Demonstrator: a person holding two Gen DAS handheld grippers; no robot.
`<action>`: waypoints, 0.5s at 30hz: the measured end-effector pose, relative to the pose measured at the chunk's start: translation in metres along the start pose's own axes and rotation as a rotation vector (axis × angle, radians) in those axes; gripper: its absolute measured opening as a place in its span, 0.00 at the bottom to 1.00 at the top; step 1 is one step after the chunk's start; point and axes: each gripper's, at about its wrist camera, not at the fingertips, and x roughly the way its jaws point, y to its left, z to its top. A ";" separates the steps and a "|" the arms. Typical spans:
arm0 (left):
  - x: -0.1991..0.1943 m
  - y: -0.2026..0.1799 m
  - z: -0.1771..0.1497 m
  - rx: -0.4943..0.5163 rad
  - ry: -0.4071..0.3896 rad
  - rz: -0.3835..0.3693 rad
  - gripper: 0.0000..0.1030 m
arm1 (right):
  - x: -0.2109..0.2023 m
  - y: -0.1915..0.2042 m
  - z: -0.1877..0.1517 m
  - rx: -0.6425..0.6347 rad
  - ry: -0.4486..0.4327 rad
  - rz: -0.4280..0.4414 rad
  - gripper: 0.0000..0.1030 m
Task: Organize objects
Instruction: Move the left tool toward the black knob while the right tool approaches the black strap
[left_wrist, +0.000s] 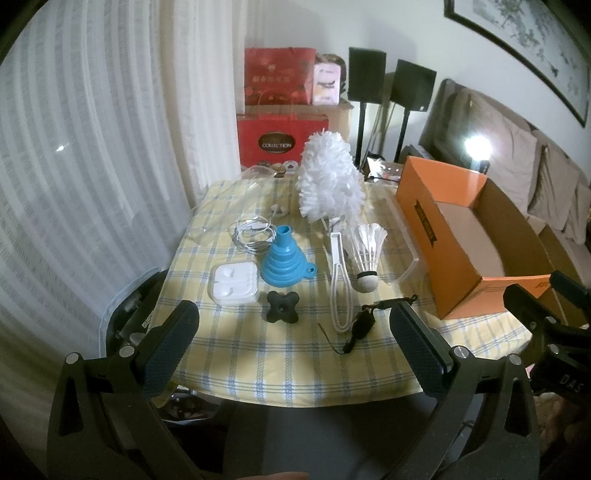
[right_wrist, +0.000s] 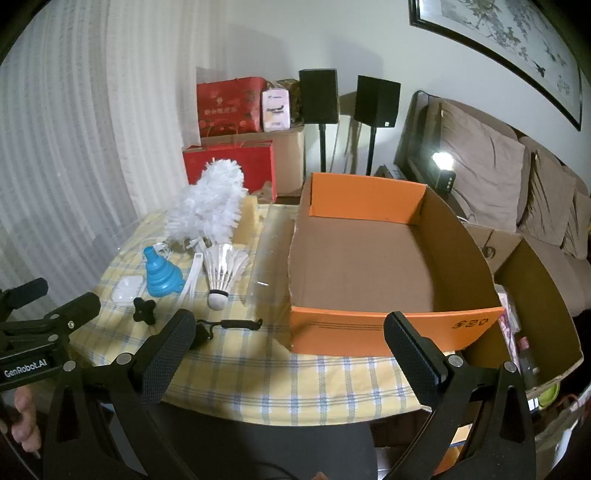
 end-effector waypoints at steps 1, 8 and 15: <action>0.000 0.001 0.000 -0.002 0.001 0.001 1.00 | 0.000 0.000 0.000 0.000 0.000 0.000 1.00; 0.005 0.009 -0.001 -0.008 0.008 0.007 1.00 | 0.001 0.002 0.000 -0.002 0.004 0.005 1.00; 0.001 0.037 0.002 -0.039 -0.043 -0.025 1.00 | 0.005 0.004 0.001 -0.012 0.006 0.057 1.00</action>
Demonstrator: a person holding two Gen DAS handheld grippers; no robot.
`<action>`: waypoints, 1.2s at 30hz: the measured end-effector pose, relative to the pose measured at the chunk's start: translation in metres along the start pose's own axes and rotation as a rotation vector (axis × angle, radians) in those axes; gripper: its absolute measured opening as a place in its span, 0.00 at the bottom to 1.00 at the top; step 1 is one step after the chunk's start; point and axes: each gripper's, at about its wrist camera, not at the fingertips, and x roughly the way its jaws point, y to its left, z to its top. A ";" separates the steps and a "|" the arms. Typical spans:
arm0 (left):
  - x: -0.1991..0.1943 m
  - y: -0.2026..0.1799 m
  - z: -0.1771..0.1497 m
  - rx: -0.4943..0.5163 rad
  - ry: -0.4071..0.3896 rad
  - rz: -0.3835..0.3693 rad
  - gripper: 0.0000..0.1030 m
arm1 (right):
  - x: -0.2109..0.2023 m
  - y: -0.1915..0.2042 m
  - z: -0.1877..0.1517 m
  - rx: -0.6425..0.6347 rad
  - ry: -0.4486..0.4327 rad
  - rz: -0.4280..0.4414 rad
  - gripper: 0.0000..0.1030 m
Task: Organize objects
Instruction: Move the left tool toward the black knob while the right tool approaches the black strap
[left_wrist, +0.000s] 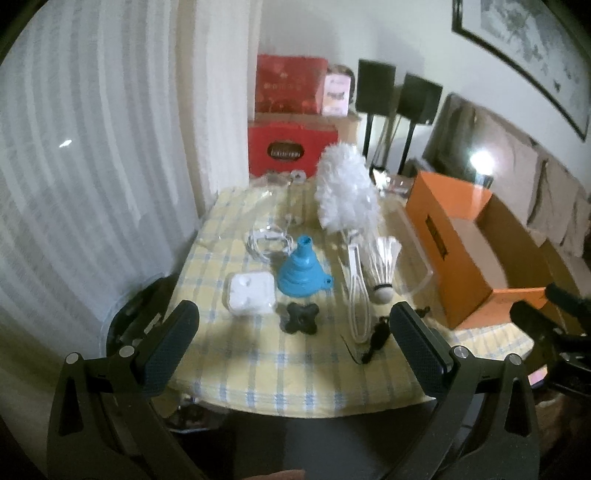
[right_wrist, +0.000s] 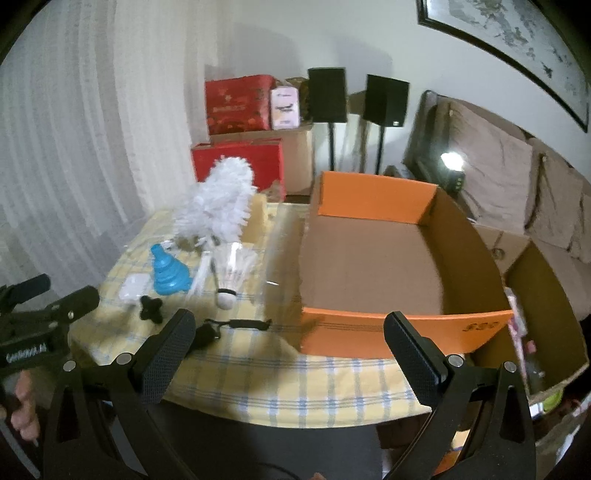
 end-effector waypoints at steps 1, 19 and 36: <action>0.000 0.005 0.001 -0.005 0.000 -0.003 1.00 | 0.001 0.000 0.000 0.002 0.005 0.031 1.00; 0.034 0.060 -0.012 -0.103 0.076 -0.050 0.86 | 0.026 0.017 -0.011 -0.061 0.051 0.104 0.88; 0.088 0.060 -0.031 -0.142 0.196 -0.227 0.61 | 0.083 0.050 -0.034 -0.095 0.187 0.206 0.63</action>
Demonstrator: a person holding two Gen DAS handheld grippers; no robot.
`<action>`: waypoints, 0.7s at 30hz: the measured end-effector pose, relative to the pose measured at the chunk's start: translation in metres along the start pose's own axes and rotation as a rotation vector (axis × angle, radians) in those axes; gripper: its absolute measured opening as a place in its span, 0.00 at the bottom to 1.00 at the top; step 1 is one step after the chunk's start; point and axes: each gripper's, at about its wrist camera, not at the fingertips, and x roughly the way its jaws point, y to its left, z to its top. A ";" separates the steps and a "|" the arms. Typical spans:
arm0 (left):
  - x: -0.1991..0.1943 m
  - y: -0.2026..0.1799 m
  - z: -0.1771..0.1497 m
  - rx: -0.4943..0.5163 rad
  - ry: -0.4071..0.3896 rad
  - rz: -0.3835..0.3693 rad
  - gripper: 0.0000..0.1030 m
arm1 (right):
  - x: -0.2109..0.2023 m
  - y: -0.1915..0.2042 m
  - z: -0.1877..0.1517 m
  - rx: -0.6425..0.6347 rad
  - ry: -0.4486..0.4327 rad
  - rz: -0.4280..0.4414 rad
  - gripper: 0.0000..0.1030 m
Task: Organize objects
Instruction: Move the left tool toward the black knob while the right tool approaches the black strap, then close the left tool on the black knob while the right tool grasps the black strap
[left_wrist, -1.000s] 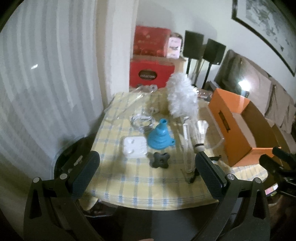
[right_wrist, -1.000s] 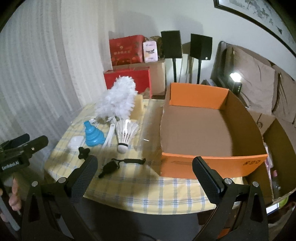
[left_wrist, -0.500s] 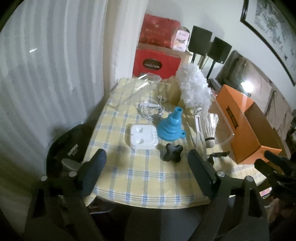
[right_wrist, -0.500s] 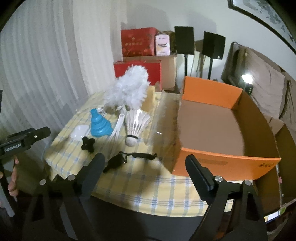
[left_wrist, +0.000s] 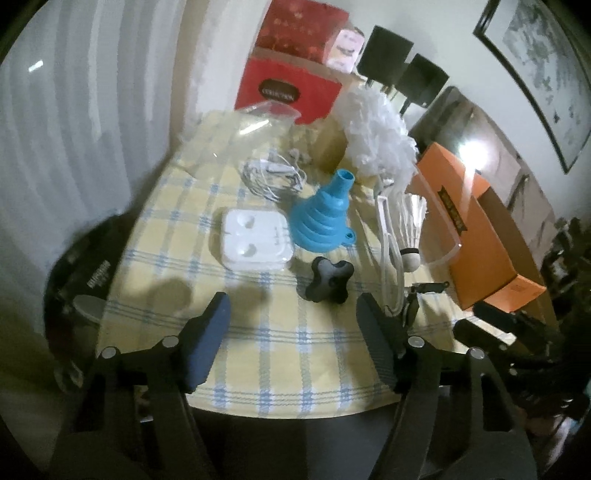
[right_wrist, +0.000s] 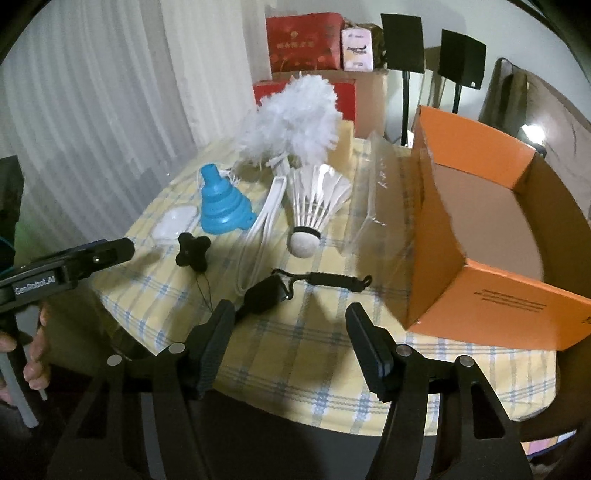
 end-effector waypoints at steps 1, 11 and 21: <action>0.004 0.000 0.000 -0.003 0.007 -0.013 0.61 | 0.002 0.001 0.000 -0.002 0.003 0.000 0.63; 0.034 -0.011 0.006 0.027 0.054 -0.064 0.47 | 0.025 -0.001 0.000 0.018 0.041 0.032 0.62; 0.053 -0.012 0.005 0.014 0.094 -0.121 0.39 | 0.044 -0.006 0.001 0.080 0.084 0.116 0.49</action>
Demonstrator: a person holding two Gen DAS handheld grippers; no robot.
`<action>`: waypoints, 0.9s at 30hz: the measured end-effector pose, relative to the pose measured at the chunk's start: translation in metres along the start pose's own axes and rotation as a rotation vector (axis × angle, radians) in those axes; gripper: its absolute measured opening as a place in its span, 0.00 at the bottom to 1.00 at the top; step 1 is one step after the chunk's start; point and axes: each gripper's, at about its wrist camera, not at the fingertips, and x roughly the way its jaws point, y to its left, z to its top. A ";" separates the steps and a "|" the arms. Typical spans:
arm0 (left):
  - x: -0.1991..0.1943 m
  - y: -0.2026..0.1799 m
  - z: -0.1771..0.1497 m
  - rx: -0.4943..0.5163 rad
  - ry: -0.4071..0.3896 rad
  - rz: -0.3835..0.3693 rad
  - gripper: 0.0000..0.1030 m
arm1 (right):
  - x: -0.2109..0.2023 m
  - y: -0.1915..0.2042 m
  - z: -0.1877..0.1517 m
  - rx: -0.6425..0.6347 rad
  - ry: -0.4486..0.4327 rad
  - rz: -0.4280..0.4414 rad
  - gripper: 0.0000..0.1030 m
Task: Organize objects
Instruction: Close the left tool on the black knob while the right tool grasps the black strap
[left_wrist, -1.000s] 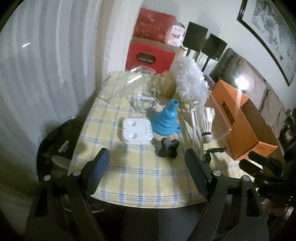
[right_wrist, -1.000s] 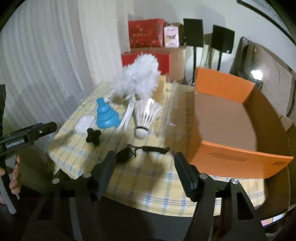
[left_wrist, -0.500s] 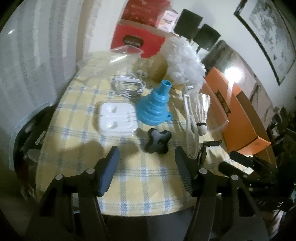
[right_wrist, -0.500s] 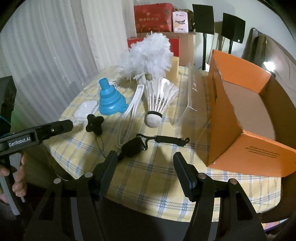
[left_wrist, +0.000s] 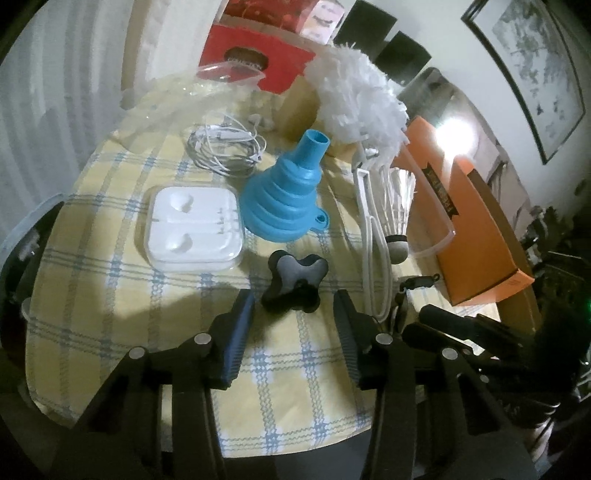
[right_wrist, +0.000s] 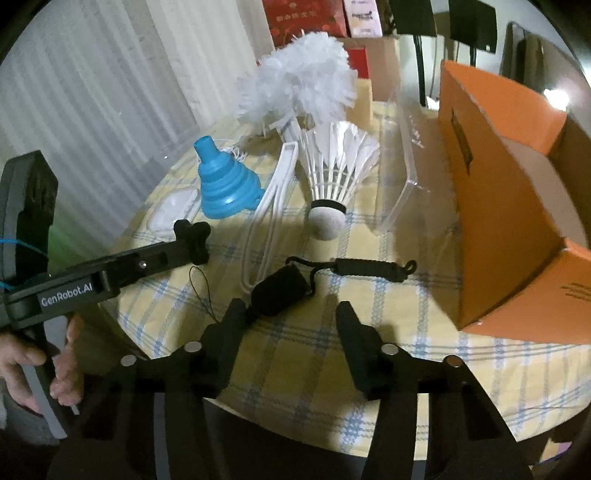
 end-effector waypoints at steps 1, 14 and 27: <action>0.001 0.000 0.000 -0.002 0.002 -0.005 0.39 | 0.002 -0.001 0.001 0.010 0.002 0.010 0.48; 0.006 0.004 0.003 -0.007 0.013 -0.025 0.15 | -0.011 -0.015 0.010 0.043 -0.044 -0.043 0.48; -0.002 -0.002 -0.002 0.013 -0.002 -0.019 0.11 | -0.006 -0.017 0.020 0.042 -0.097 -0.085 0.48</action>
